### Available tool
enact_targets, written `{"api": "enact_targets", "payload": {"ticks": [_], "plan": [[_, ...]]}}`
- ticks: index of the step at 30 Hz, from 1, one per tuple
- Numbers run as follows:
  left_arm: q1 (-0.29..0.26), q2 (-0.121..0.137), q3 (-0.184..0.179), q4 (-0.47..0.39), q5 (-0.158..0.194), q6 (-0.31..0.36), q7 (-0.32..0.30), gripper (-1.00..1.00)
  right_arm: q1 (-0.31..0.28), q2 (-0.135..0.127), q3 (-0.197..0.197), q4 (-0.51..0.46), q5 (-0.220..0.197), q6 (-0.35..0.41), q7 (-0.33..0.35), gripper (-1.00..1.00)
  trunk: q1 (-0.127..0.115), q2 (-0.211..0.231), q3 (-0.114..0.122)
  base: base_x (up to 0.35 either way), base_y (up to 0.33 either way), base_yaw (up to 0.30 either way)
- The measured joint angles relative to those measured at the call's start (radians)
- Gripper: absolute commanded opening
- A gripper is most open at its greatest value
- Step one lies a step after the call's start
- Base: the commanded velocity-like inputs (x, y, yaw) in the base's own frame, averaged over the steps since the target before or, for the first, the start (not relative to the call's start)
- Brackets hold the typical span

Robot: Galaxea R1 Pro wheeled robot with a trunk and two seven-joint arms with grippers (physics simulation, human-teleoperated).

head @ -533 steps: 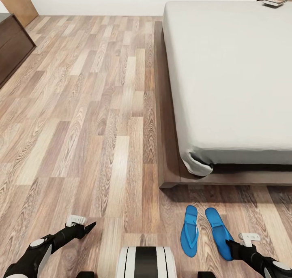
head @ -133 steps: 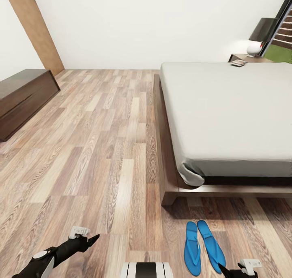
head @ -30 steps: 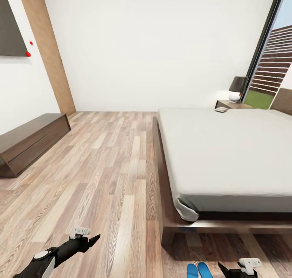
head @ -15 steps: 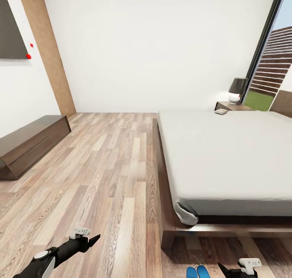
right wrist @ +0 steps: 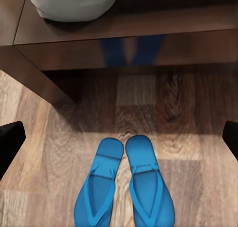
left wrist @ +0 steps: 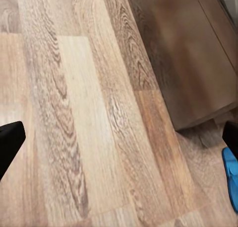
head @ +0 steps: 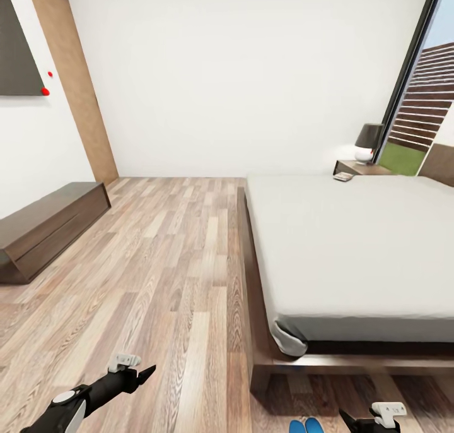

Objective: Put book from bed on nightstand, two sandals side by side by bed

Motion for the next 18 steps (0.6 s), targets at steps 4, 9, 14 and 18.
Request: {"api": "enact_targets", "payload": {"ticks": [4,9,14,18], "plan": [[0.0,0.0,0.0,0.0,0.0,0.0,0.0,1.0,0.0,0.0,0.0,0.0,0.0,0.0,0.0,1.0,-0.015,0.028,0.013,0.0,0.0,0.0],[0.0,0.0,0.0,0.0,0.0,0.0,0.0,1.0,0.0,0.0,0.0,0.0,0.0,0.0,0.0,1.0,-0.035,0.063,0.028,0.0,0.0,0.0],[0.0,0.0,0.0,0.0,0.0,0.0,0.0,1.0,0.0,0.0,0.0,0.0,0.0,0.0,0.0,1.0,-0.054,0.098,0.044,0.0,0.0,0.0],[0.0,0.0,0.0,0.0,0.0,0.0,0.0,1.0,0.0,0.0,0.0,0.0,0.0,0.0,0.0,1.0,-0.069,0.126,0.056,0.0,0.0,0.0]]}}
